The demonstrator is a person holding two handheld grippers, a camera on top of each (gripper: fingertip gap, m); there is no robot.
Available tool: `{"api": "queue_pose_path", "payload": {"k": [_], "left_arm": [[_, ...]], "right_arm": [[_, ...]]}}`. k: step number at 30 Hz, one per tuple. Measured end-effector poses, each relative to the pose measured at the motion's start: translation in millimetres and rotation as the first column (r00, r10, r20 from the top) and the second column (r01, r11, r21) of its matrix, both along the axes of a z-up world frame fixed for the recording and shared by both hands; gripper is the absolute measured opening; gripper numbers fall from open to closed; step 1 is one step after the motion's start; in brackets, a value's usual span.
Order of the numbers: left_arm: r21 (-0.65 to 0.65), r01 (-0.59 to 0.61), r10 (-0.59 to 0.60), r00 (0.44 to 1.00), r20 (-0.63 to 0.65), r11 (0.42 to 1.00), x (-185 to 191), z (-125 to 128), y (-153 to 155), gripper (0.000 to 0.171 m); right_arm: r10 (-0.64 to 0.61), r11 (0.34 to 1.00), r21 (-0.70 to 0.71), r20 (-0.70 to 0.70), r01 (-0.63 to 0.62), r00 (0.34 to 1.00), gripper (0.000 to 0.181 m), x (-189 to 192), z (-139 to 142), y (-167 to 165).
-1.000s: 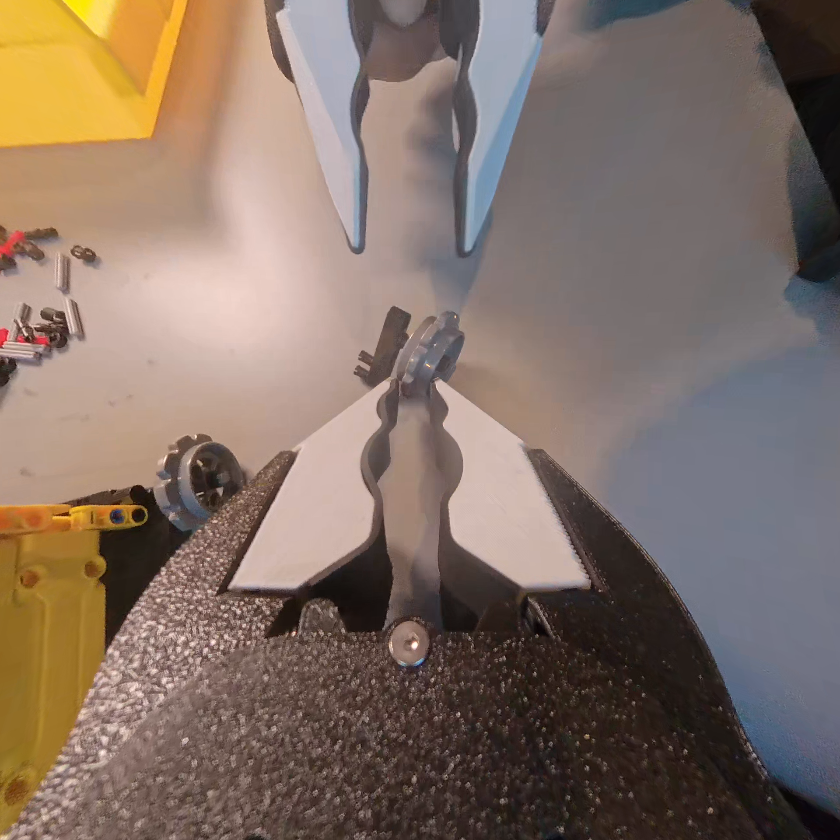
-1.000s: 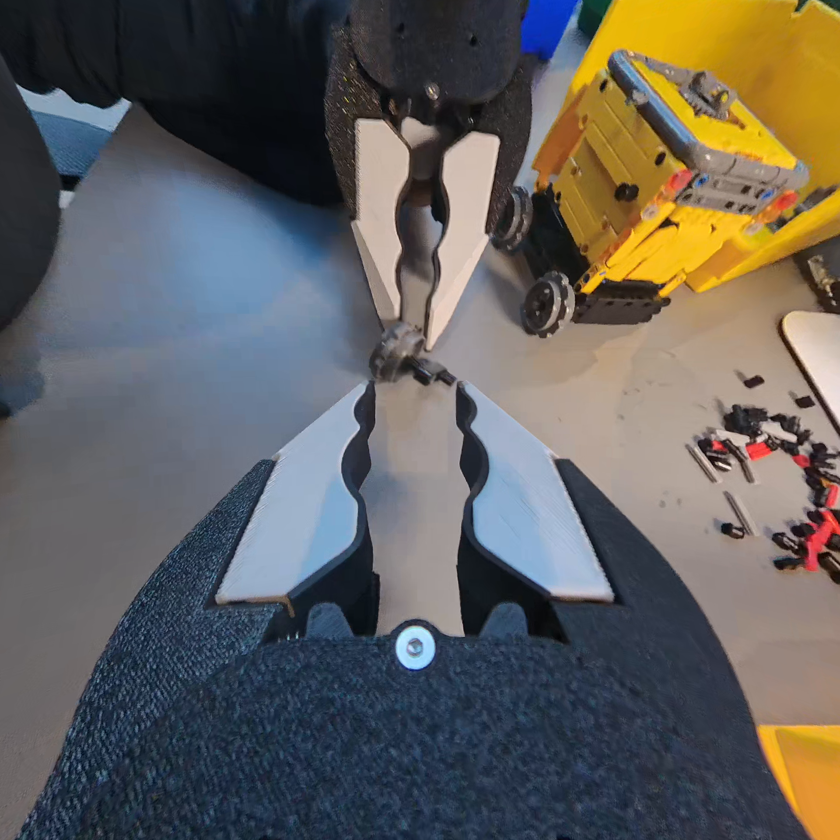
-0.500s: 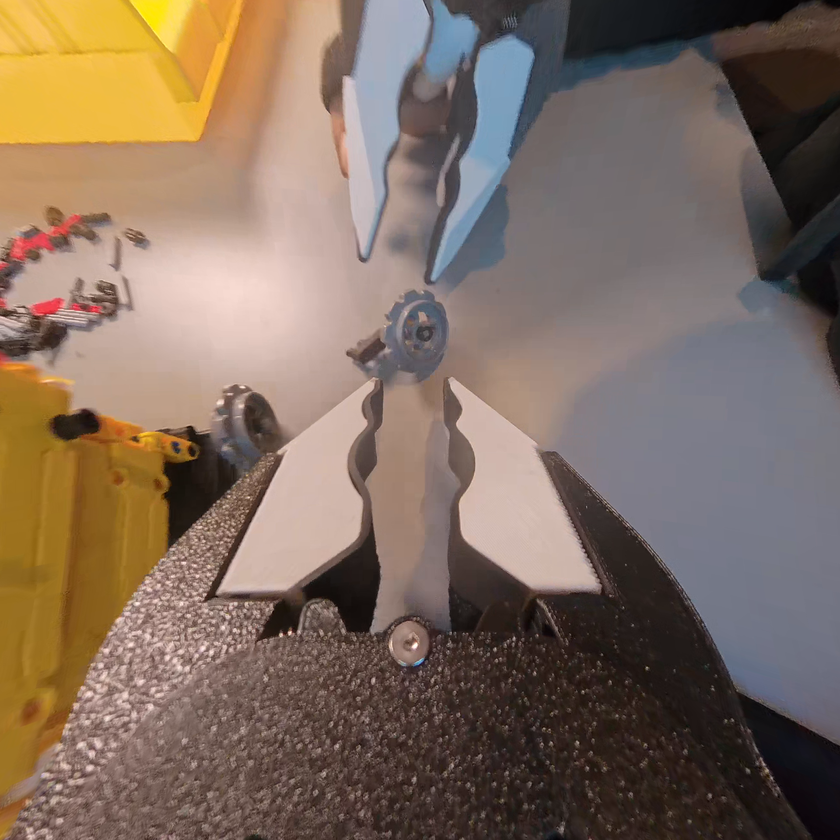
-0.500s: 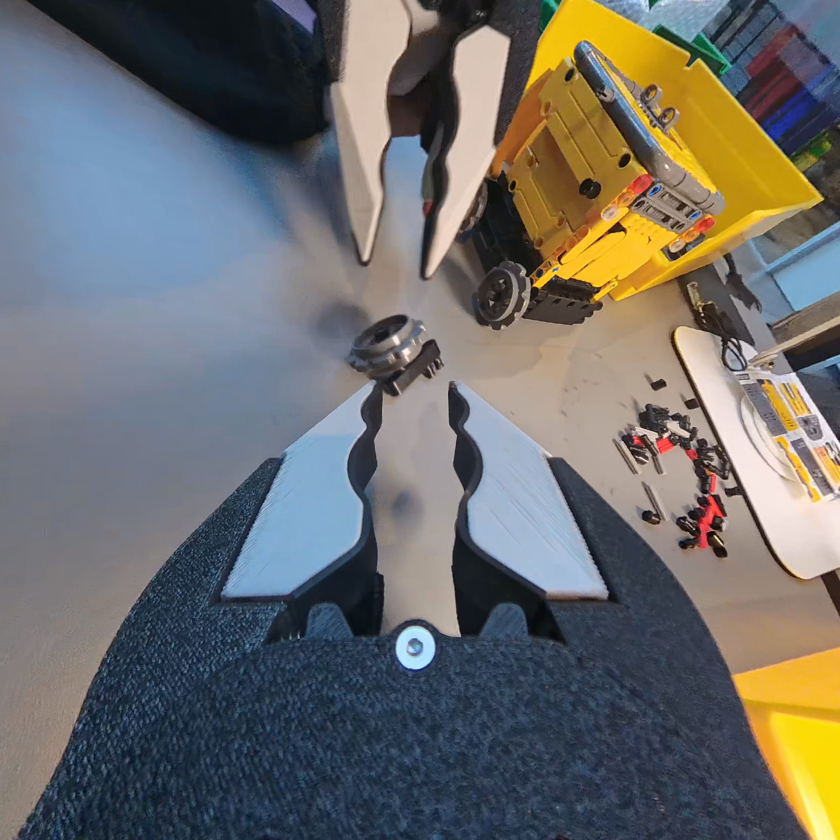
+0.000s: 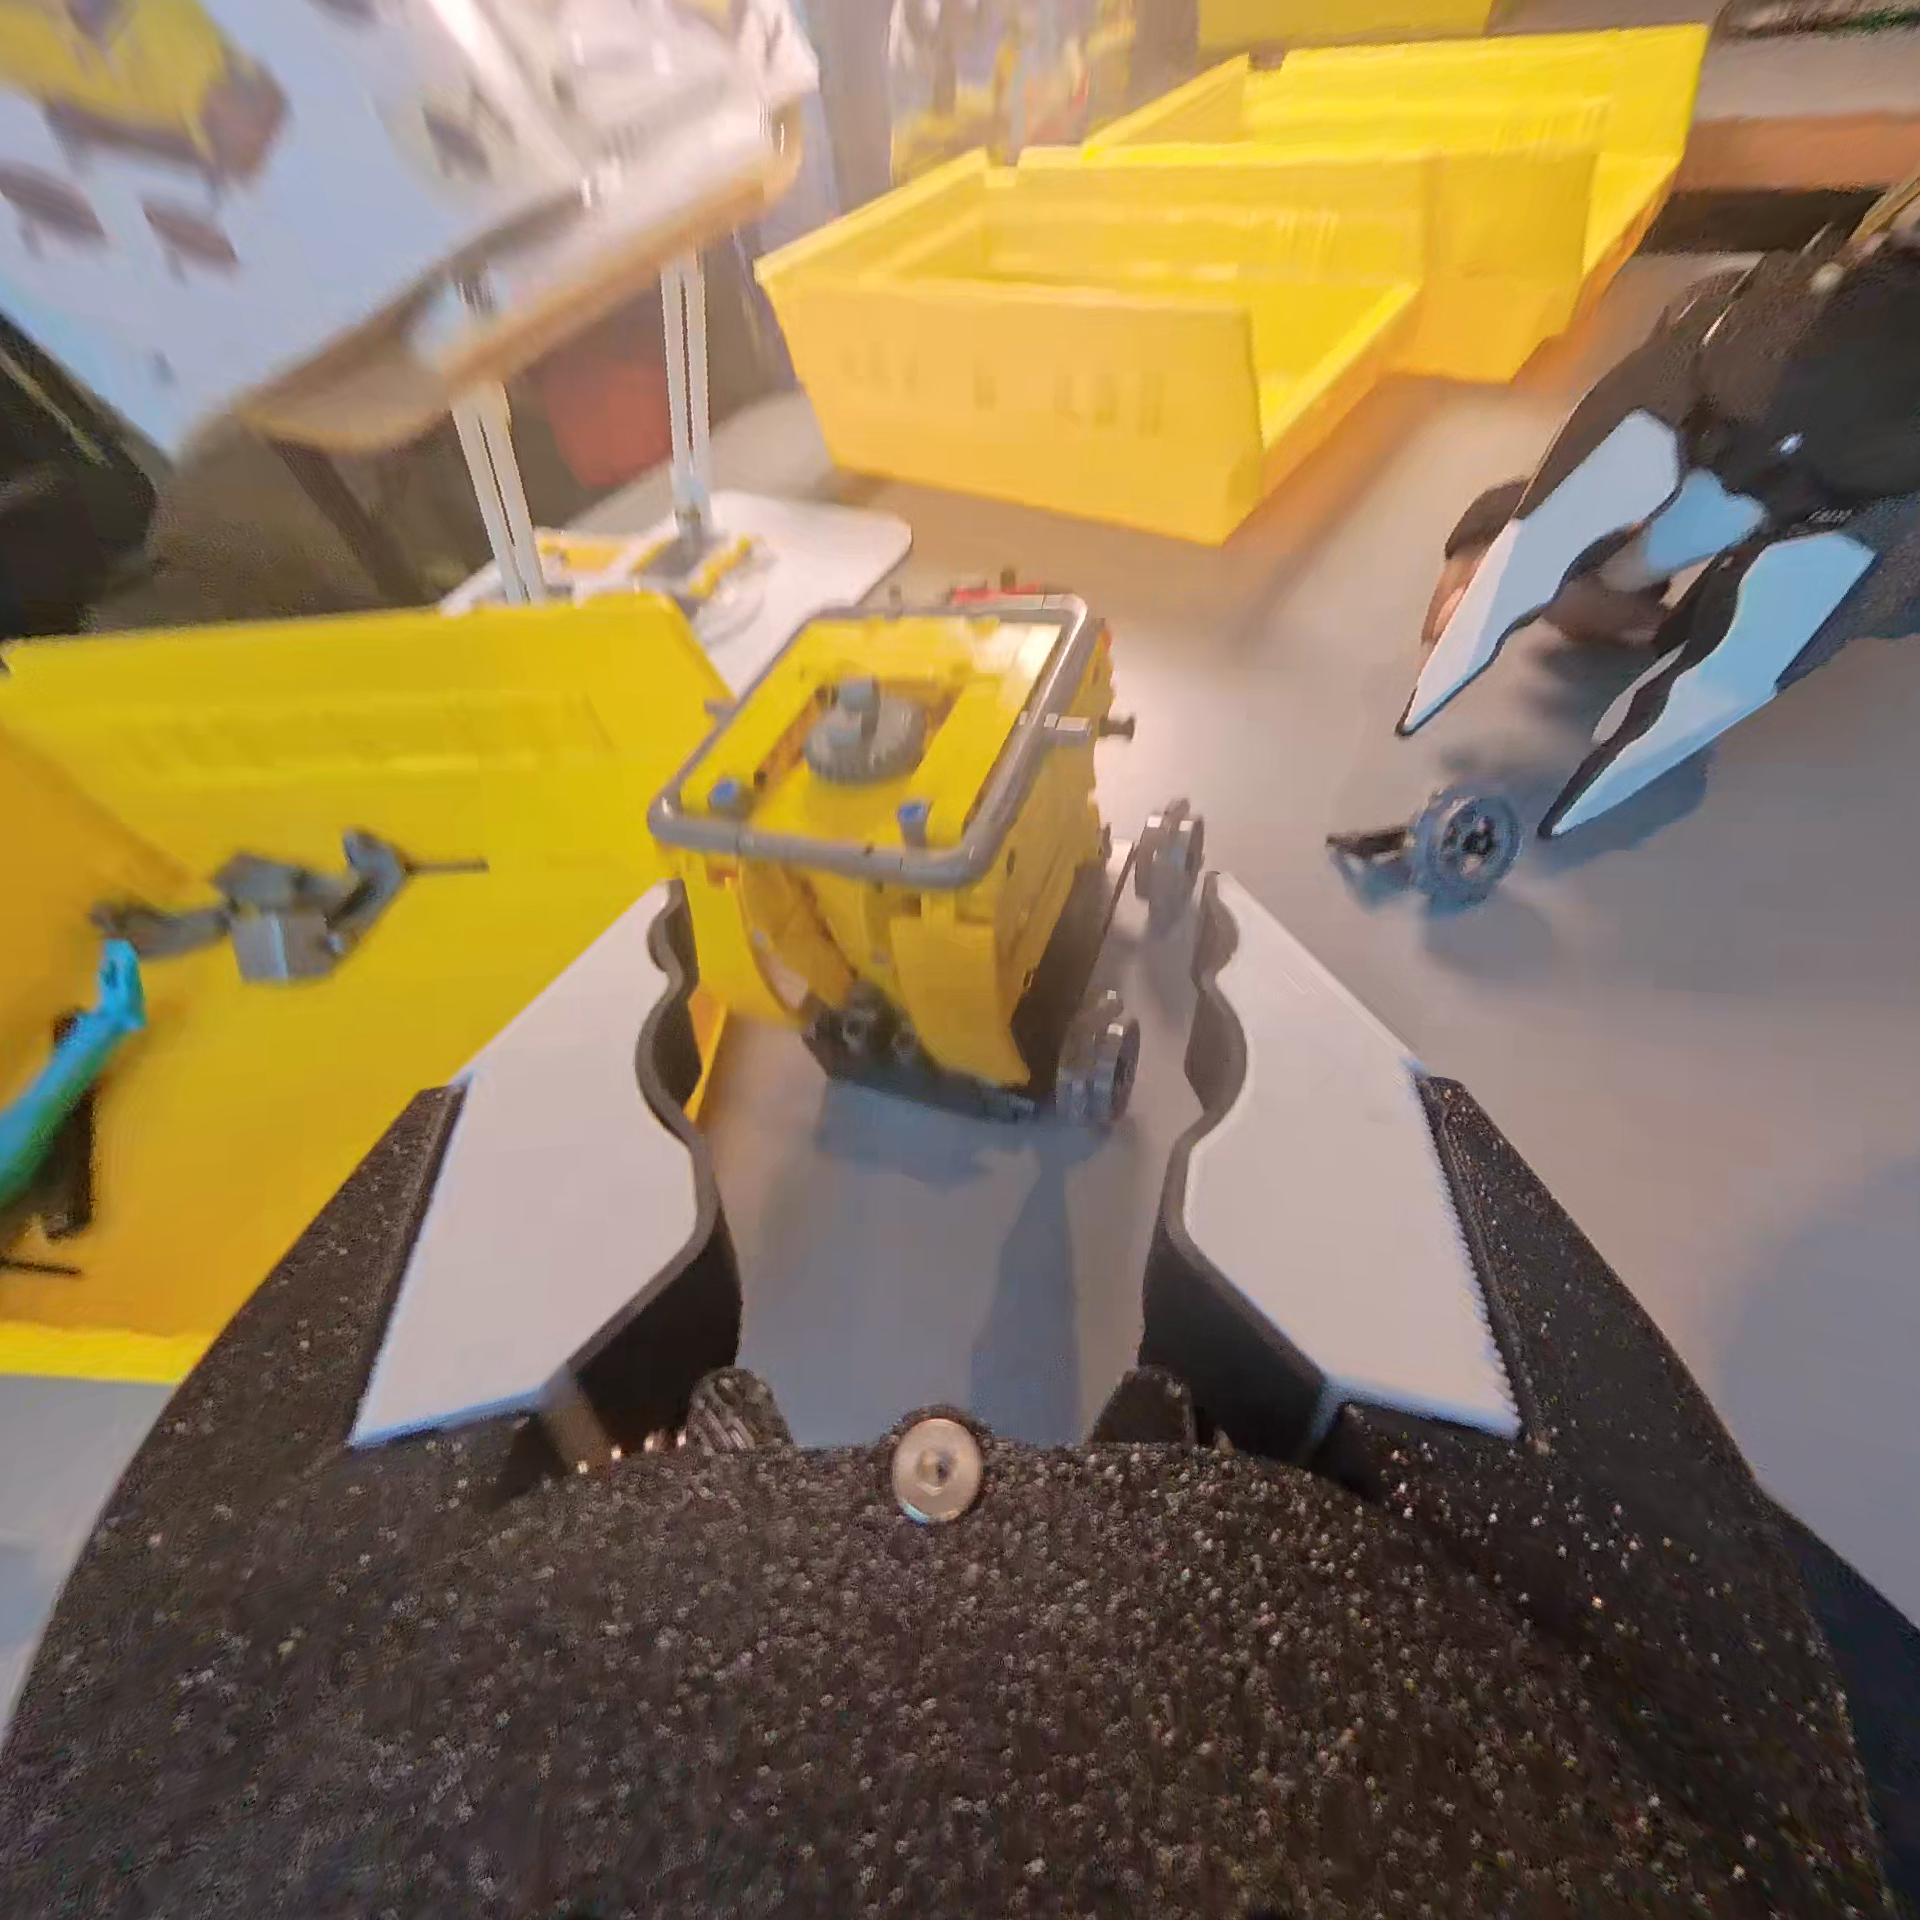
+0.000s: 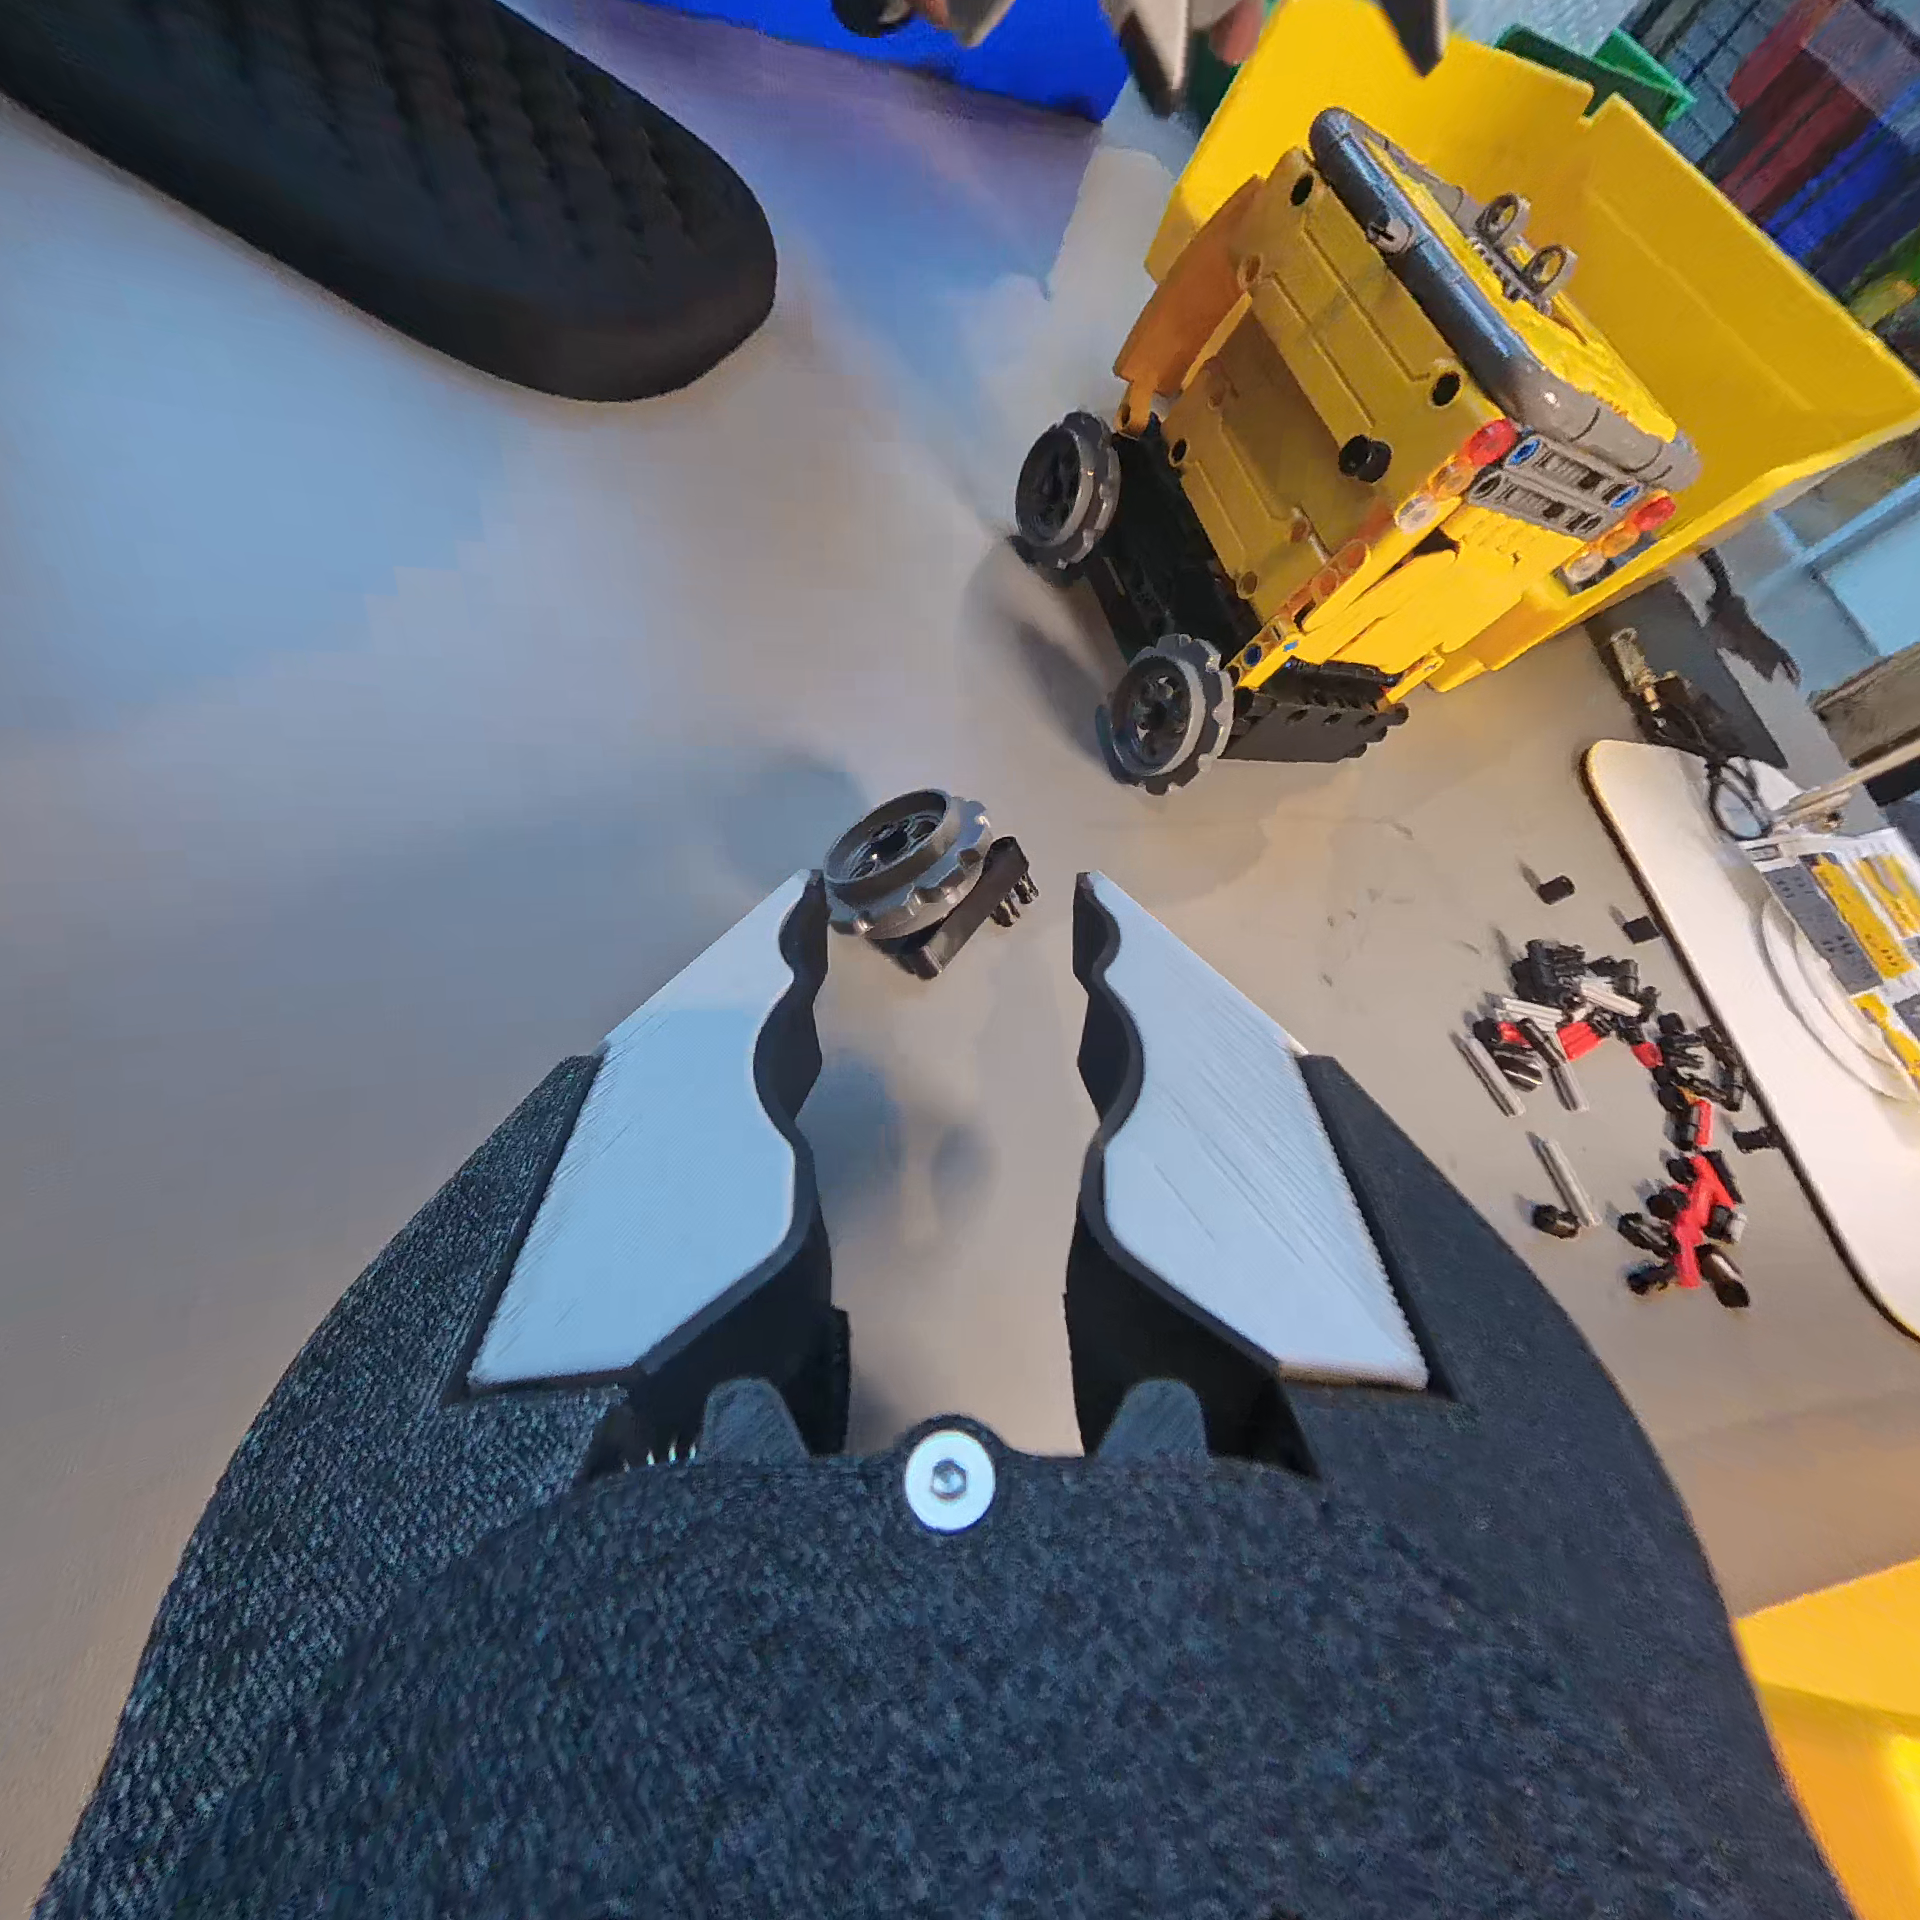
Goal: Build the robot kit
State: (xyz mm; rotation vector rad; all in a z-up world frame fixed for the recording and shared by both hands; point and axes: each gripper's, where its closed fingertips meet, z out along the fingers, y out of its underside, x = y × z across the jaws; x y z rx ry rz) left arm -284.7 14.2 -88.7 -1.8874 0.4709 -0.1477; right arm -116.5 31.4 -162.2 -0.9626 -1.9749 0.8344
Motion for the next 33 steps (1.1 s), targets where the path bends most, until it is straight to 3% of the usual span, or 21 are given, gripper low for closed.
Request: {"api": "queue_pose_path", "payload": {"k": [4, 7, 9, 10, 11, 17, 21, 25, 29, 33], "left_arm": [[-0.073, -0.001, 0.001, 1.000, -0.002, 0.997, 8, -26, 13, 0.087], [-0.051, -0.008, 0.007, 1.000, -0.021, 0.999, 20, -31, 28, 0.073], [-0.036, -0.008, 0.006, 0.999, -0.051, 0.999, 26, -30, 35, 0.047], [-0.030, 0.017, -0.019, 0.998, -0.057, 0.999, 34, -29, 39, 0.042], [-0.027, 0.032, -0.034, 0.998, -0.056, 0.999, 43, -30, 43, 0.041], [-0.030, 0.068, -0.071, 0.989, -0.129, 0.997, 89, -32, 73, 0.037], [-0.032, 0.145, -0.148, 0.984, -0.097, 0.989, 105, -32, 81, 0.036], [-0.007, 0.132, -0.132, 0.988, -0.080, 0.991, 96, -32, 74, 0.038], [0.086, 0.117, -0.117, 0.993, -0.005, 0.989, 82, -13, 51, 0.046], [0.156, 0.227, -0.247, 0.961, 0.124, 0.961, 97, 7, 23, 0.033]], "right_arm": [[0.007, 1.000, -0.016, 0.101, -0.005, 0.995, 0.050, -4, -13, -3], [0.035, 0.999, 0.000, 0.125, -0.035, 0.992, 0.031, -2, -18, -11], [0.052, 0.998, 0.021, 0.135, -0.055, 0.989, 0.025, 1, -21, -15], [0.059, 0.998, 0.027, 0.135, -0.063, 0.989, 0.017, 2, -21, -16], [0.075, 0.997, 0.022, 0.125, -0.079, 0.989, 0.011, 3, -19, -19], [0.108, 0.993, -0.051, 0.068, -0.105, 0.992, 0.011, 12, -5, -23], [0.120, 0.986, -0.122, 0.027, -0.115, 0.992, 0.010, 16, 6, -22], [0.104, 0.985, -0.139, 0.009, -0.102, 0.995, 0.010, 17, 10, -17], [0.079, 0.982, -0.169, -0.043, -0.085, 0.996, 0.010, 15, 20, -11], [0.027, 0.979, -0.196, -0.180, -0.063, 0.983, 0.010, 9, 43, -3]]}}
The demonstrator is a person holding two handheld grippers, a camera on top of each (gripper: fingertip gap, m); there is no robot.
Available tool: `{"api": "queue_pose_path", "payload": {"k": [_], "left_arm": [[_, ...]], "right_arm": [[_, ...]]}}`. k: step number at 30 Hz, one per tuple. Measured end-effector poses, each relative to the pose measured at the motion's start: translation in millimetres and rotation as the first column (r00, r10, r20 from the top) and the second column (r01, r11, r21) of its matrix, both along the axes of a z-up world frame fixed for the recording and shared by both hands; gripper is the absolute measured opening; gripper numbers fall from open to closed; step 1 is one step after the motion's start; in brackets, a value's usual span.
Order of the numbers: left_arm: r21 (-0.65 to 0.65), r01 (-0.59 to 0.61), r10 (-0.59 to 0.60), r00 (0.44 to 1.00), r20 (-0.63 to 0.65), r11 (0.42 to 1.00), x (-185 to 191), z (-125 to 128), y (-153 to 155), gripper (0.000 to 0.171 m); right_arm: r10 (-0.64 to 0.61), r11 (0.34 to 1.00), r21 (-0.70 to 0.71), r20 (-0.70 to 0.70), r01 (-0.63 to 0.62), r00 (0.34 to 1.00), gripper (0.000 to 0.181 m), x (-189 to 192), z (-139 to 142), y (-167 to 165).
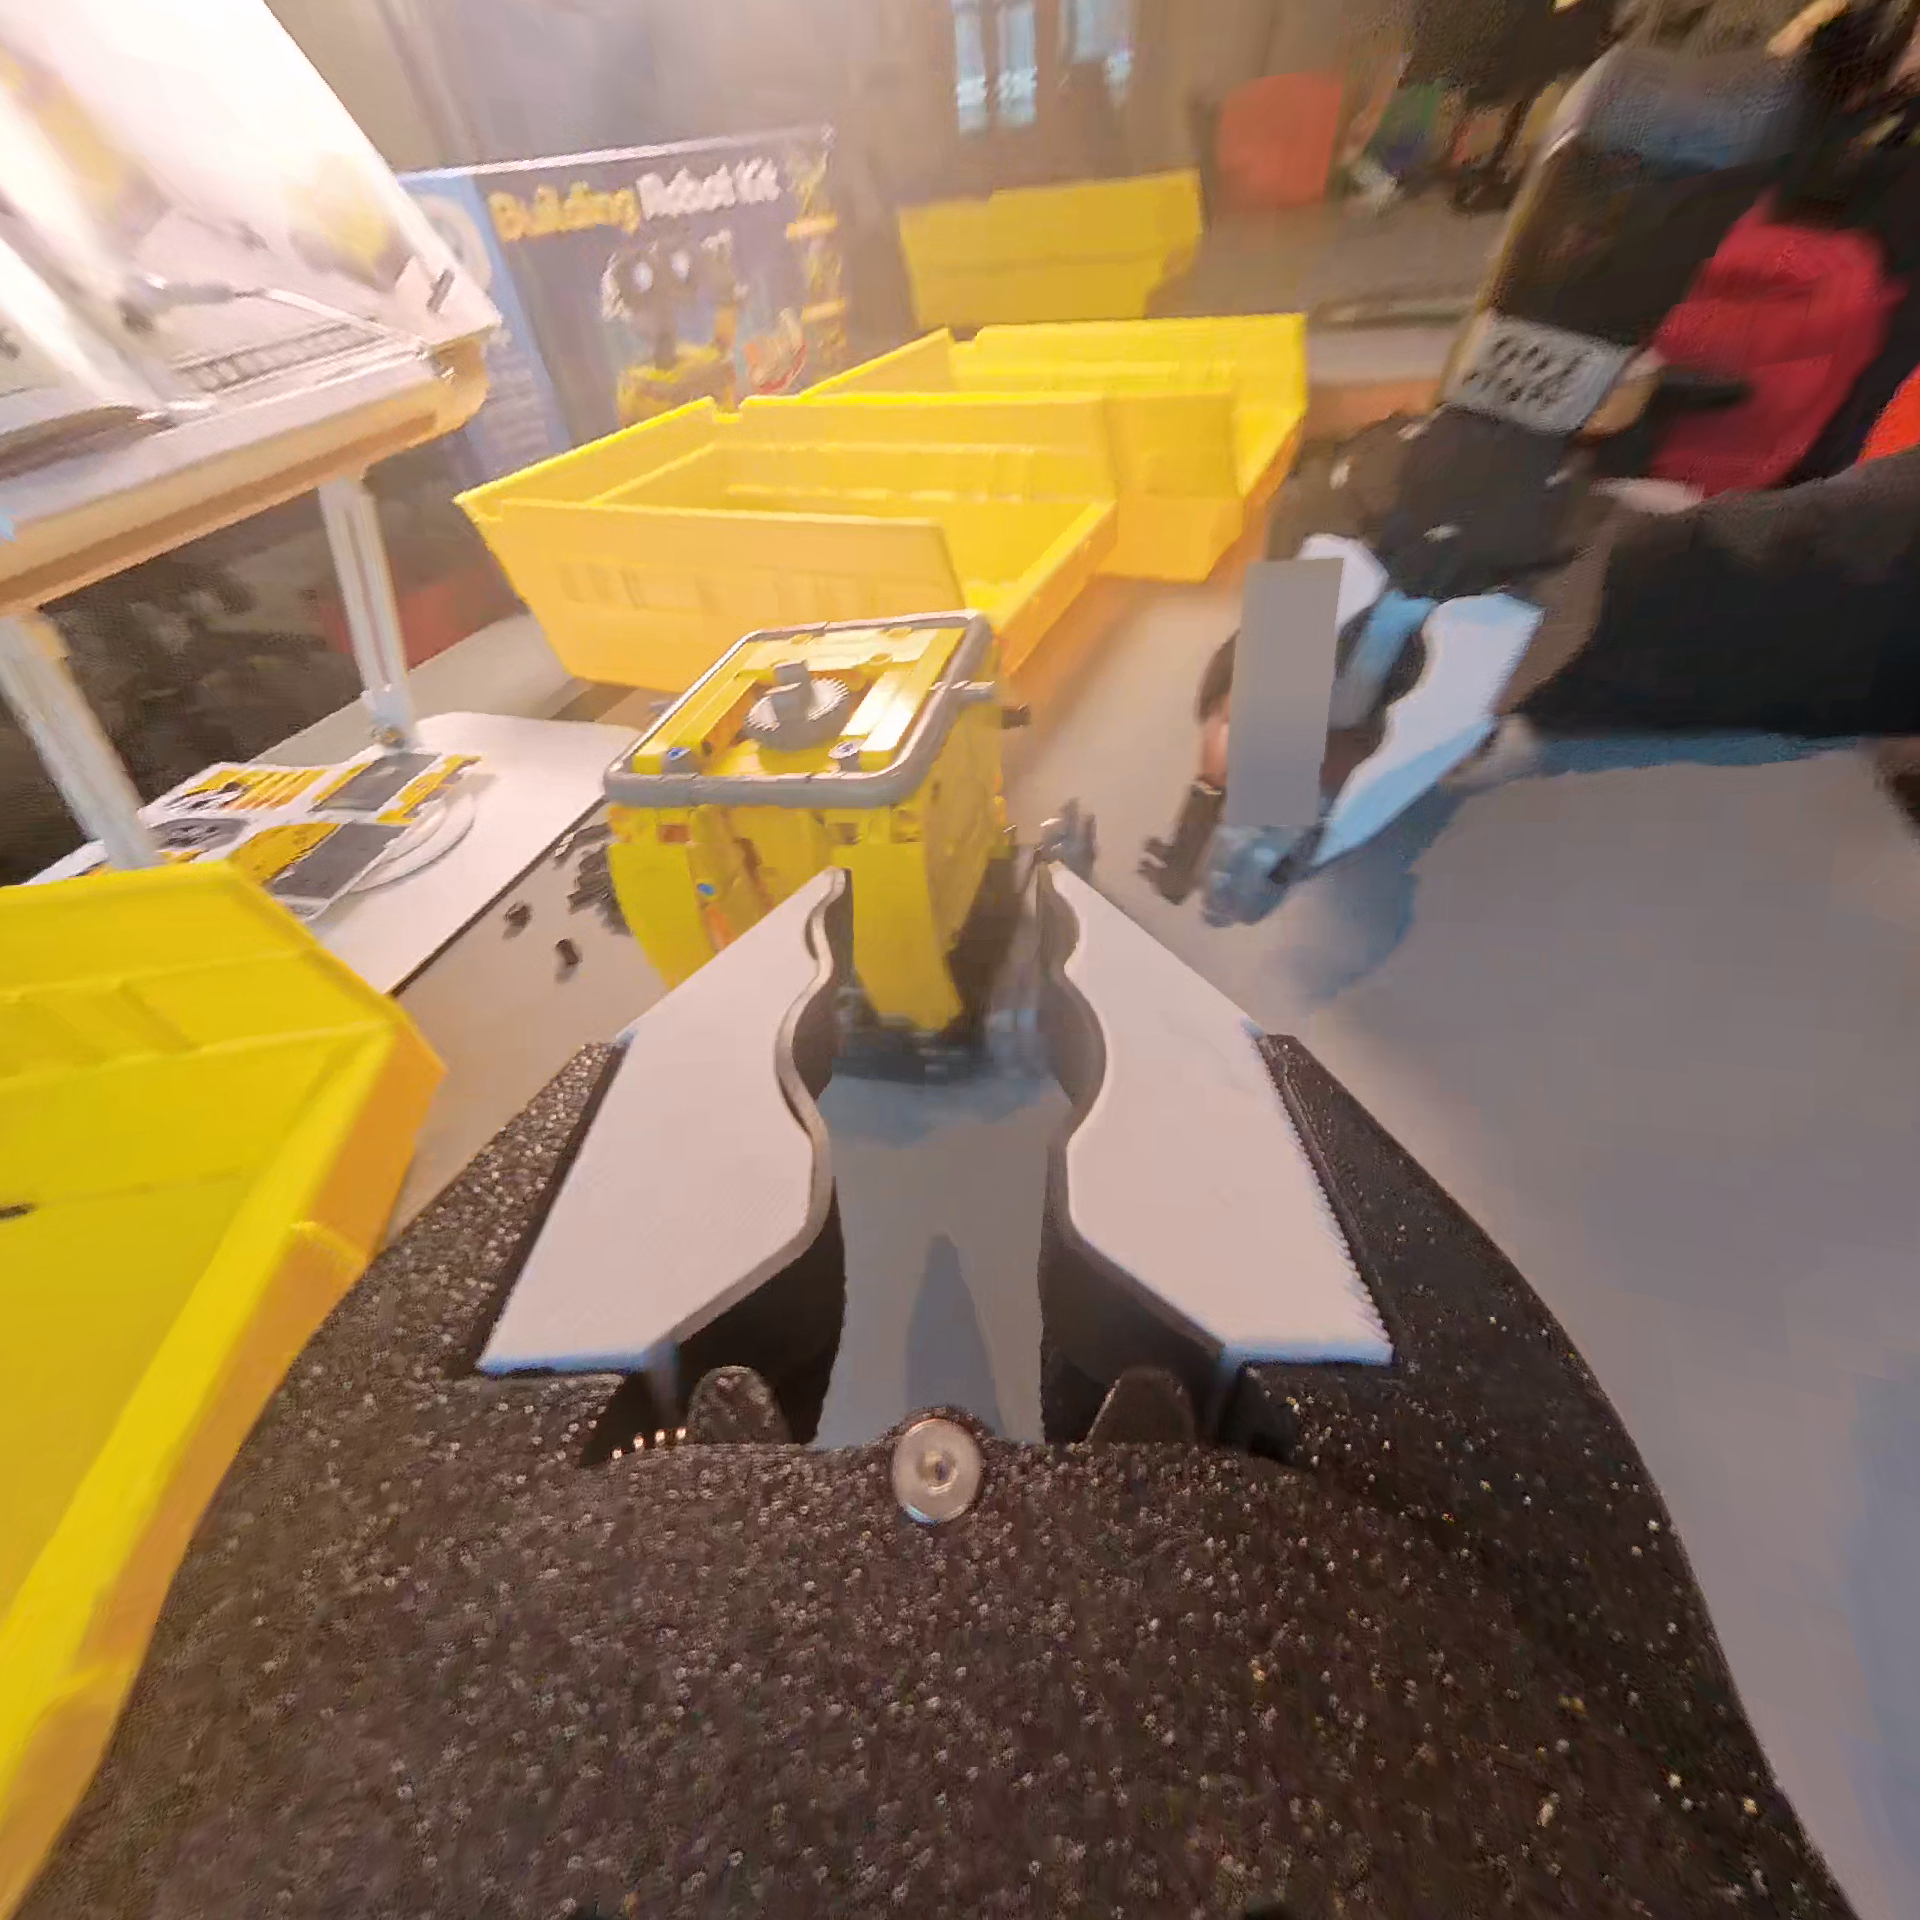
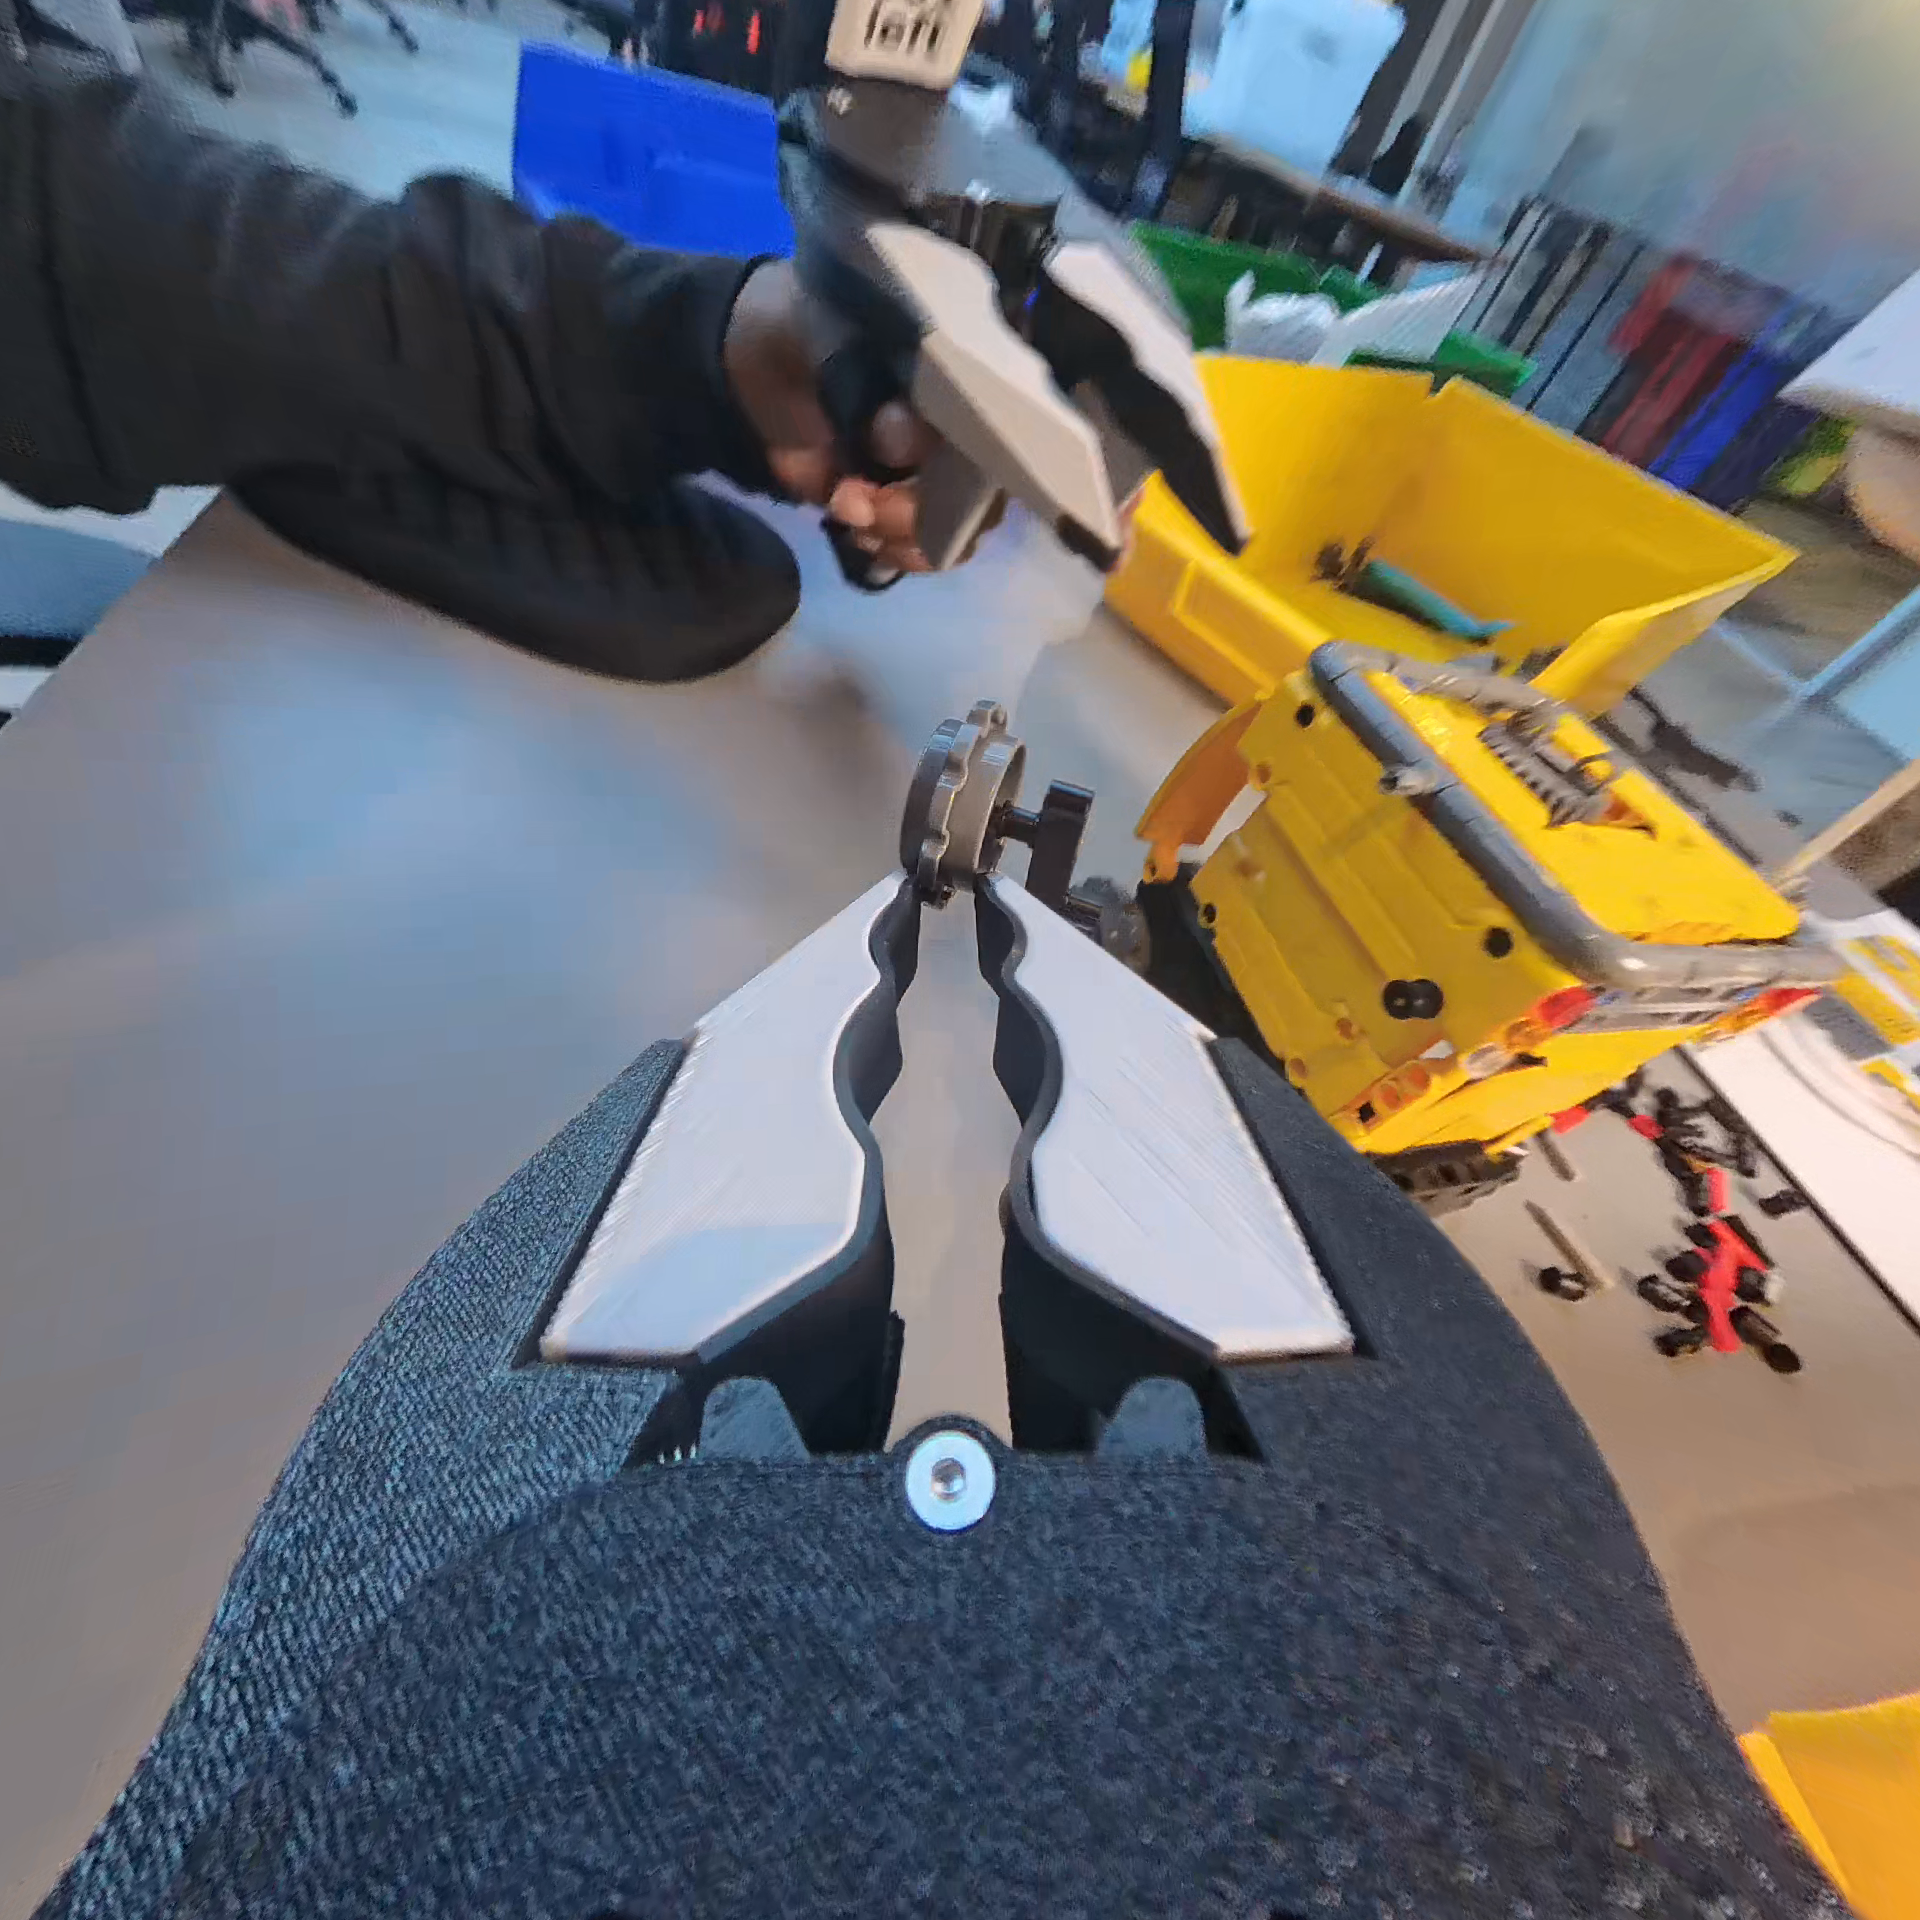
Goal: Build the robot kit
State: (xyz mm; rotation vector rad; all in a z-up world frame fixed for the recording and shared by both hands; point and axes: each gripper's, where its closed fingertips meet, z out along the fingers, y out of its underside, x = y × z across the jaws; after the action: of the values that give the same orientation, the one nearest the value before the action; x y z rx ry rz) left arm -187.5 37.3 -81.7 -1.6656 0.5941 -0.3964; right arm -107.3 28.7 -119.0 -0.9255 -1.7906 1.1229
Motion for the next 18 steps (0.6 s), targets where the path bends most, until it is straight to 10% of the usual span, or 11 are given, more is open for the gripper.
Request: {"api": "queue_pose_path", "payload": {"k": [7, 18], "left_arm": [[0.005, 0.262, -0.259, 0.951, 0.169, 0.965, 56, 12, -20, 0.043], [-0.143, 0.211, -0.186, 0.967, 0.174, 0.967, 64, -9, -5, 0.016]], "right_arm": [[-0.020, 0.999, 0.045, -0.150, 0.027, 0.988, 0.010, -3, 22, -5], [-0.082, 0.995, -0.059, -0.089, 0.077, 0.993, 0.011, -10, 16, 5]]}}
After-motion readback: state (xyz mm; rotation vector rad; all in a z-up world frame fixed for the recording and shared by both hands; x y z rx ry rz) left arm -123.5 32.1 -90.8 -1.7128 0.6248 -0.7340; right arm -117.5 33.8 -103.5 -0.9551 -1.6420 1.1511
